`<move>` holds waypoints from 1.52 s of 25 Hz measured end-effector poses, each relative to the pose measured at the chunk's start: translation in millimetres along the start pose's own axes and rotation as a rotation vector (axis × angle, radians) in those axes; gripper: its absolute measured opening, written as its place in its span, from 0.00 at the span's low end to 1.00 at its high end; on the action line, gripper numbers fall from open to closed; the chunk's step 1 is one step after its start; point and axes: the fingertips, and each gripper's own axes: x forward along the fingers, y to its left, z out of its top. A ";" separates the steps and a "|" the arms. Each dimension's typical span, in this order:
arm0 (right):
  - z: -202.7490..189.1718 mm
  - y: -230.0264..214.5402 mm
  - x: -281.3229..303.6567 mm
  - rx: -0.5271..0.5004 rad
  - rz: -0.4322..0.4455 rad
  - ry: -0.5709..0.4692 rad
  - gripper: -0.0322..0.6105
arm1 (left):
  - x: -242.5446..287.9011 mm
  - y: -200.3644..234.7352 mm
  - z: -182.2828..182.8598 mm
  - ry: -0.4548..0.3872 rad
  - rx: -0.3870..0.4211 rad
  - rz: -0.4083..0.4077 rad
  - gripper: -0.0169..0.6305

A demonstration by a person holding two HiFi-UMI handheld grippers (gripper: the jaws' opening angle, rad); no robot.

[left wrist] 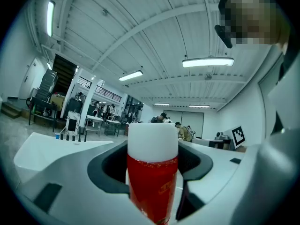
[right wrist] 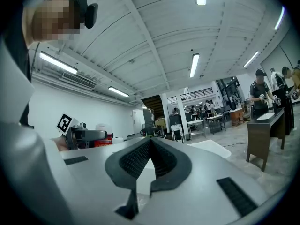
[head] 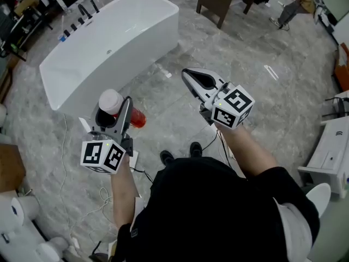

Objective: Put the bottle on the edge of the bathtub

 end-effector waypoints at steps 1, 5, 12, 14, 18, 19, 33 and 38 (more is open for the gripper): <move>-1.5 4.9 2.7 0.007 0.020 -0.003 0.09 | -2.5 3.4 -0.1 0.001 -0.001 0.001 0.48; -2.6 19.8 2.8 0.007 0.075 -0.007 0.09 | -6.4 4.6 -1.2 0.005 -0.009 -0.008 0.48; -2.8 33.4 11.6 0.025 0.042 -0.004 0.09 | -11.5 9.9 3.1 0.001 -0.009 -0.064 0.48; -7.2 40.5 16.3 0.036 0.028 0.000 0.09 | -17.1 14.9 4.1 0.004 -0.004 -0.080 0.48; -20.6 48.7 24.8 0.060 0.015 0.014 0.09 | -22.9 25.5 2.7 0.013 0.003 -0.101 0.48; -23.7 48.8 27.3 0.065 0.012 0.019 0.09 | -22.5 29.1 1.8 0.015 0.001 -0.101 0.48; -40.9 -43.9 93.9 0.130 0.050 0.058 0.09 | 73.9 72.6 -6.9 0.057 -0.007 -0.082 0.48; -41.4 -104.0 116.0 0.157 0.061 0.086 0.09 | 131.5 84.3 2.0 0.047 -0.006 -0.067 0.48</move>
